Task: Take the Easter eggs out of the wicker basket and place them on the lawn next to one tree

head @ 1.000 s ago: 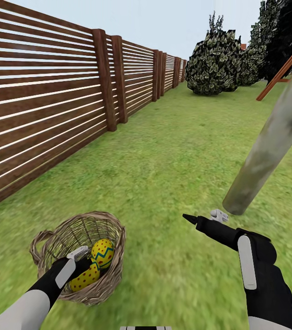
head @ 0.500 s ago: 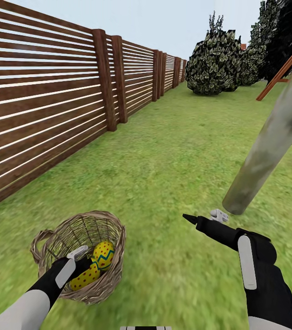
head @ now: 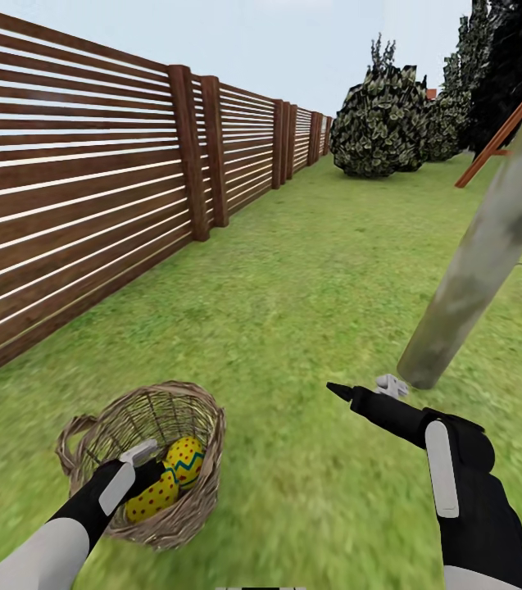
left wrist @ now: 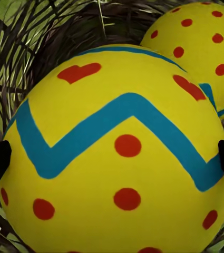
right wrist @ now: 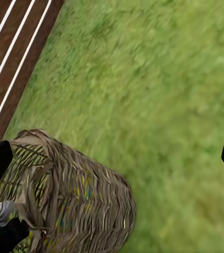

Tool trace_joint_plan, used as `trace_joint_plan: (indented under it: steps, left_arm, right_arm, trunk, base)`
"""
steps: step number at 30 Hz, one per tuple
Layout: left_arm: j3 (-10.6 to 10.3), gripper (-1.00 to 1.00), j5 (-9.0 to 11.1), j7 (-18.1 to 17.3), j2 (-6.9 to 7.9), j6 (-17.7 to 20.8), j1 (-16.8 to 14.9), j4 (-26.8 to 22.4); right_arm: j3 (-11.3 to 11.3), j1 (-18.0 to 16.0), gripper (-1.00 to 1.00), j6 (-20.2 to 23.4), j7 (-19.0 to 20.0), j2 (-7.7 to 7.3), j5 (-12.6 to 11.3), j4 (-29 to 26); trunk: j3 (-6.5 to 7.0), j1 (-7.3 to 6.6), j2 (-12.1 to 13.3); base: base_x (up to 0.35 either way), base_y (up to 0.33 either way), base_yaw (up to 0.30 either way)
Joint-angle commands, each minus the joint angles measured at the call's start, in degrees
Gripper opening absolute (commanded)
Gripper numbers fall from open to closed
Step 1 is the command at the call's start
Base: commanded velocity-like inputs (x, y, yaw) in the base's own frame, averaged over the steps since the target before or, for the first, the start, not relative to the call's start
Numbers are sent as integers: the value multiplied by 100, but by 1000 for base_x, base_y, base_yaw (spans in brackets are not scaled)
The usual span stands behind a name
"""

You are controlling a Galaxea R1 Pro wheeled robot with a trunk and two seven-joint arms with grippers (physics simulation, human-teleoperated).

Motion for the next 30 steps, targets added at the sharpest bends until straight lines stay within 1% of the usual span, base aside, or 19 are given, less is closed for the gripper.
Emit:
trace_joint_plan:
  steps: [1, 12, 30]
  left_arm:
    - [4, -100, 56, 40, 0, 53, 0, -12]
    - [4, -100, 60, 60, 0, 212, 0, -6]
    - [4, -100, 66, 42, 0, 233, 0, -14]
  right_arm:
    - [-16, -5, 100, 31, 33, 7, 17, -3]
    - [-17, -5, 100, 31, 33, 6, 15, -3]
    - [-13, -5, 100, 31, 33, 9, 12, -3]
  trunk:
    - [18, -3, 0]
    - [261, -32, 14]
    - [660, -78, 38]
  base:
    - [0, 0, 0]
    - [0, 0, 0]
    - [0, 0, 0]
